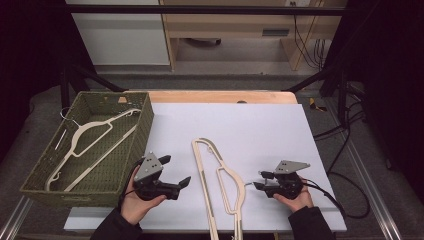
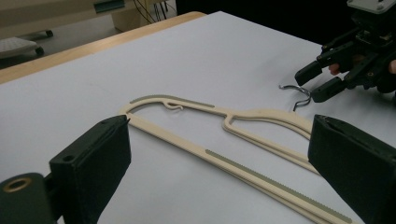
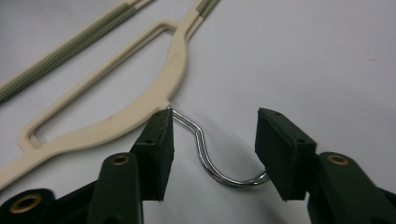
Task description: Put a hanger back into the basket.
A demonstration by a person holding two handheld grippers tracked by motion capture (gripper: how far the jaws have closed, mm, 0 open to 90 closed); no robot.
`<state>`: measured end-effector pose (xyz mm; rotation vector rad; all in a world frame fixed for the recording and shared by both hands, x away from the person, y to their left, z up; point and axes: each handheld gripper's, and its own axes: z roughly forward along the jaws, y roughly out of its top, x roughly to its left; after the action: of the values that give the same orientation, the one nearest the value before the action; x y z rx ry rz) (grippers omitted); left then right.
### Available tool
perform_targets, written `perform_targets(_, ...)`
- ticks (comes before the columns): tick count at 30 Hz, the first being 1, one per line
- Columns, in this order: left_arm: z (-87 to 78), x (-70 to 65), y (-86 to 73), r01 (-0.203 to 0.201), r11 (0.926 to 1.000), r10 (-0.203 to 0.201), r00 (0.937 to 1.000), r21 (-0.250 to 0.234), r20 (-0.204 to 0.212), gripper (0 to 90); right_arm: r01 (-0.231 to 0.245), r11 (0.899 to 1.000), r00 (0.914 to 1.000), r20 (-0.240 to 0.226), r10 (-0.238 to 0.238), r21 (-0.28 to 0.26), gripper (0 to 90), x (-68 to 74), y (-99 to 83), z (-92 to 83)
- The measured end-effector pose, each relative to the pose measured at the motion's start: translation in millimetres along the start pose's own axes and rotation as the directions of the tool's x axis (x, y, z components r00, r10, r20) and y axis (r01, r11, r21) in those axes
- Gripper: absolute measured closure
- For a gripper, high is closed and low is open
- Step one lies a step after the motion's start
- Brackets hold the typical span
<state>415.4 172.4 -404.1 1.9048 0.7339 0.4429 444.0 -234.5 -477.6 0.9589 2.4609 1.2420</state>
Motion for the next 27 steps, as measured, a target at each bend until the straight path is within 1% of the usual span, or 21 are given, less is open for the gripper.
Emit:
perform_targets(1,1.4,-0.2,-0.7,0.0,1.0,0.0,1.0,0.005,0.002,6.1,-0.002,1.0,1.0,-0.004,0.002,0.008,52.9,-0.5,-0.3,1.3)
perform_targets(2,2.7,-0.5,-1.4,0.002,0.9999,-0.002,1.0,0.01,0.007,6.1,0.007,1.0,1.0,-0.005,-0.007,0.012,54.8,-1.3,-0.4,2.2)
perform_targets(4,5.3,-1.5,-3.0,0.004,0.9998,-0.004,0.9999,0.018,0.01,6.1,0.007,1.0,0.9998,-0.018,-0.007,0.03,60.5,-2.3,-0.5,3.9)
perform_targets(8,11.2,-4.2,-5.6,-0.006,0.9993,0.005,0.9999,0.037,0.012,6.1,0.027,0.997,0.9995,-0.015,-0.026,0.068,69.1,-4.3,-1.6,7.5)
perform_targets(13,17.5,-8.0,-7.8,-0.019,0.9979,0.018,0.9996,0.062,0.022,6.1,0.043,0.997,0.9977,-0.056,-0.039,0.068,78.2,-7.1,-1.2,7.9)
perform_targets(15,18.7,-9.2,-8.3,-0.023,0.9974,0.022,0.9994,0.068,0.025,6.1,0.058,0.996,0.9965,-0.064,-0.053,0.072,78.8,-7.1,-0.6,8.0)
perform_targets(16,18.8,-9.6,-8.3,-0.028,0.997,0.026,0.9993,0.072,0.028,6.2,0.053,0.995,0.9963,-0.071,-0.047,0.079,80.4,-6.6,-0.3,7.7)
perform_targets(18,19.4,-10.6,-8.3,-0.029,0.9969,0.027,0.9991,0.073,0.031,6.4,0.064,0.995,0.9953,-0.077,-0.058,0.081,82.3,-7.1,0.1,8.3)
perform_targets(20,20.6,-11.9,-8.4,-0.031,0.9967,0.029,0.999,0.076,0.035,6.4,0.061,0.994,0.9947,-0.088,-0.053,0.086,86.2,-7.3,0.6,8.9)
perform_targets(21,21.2,-12.8,-8.5,-0.032,0.9966,0.029,0.9989,0.076,0.036,6.5,0.064,0.994,0.9937,-0.098,-0.055,0.088,86.8,-7.6,1.0,9.1)
perform_targets(25,24.7,-17.6,-8.2,-0.038,0.9962,0.034,0.9982,0.078,0.049,6.7,0.071,0.994,0.9917,-0.113,-0.062,0.08,88.4,-7.4,2.4,7.6)
perform_targets(27,27.5,-21.0,-7.5,-0.041,0.9959,0.036,0.9975,0.081,0.06,7.0,0.078,0.994,0.9913,-0.112,-0.069,0.078,88.8,-6.5,4.2,4.7)
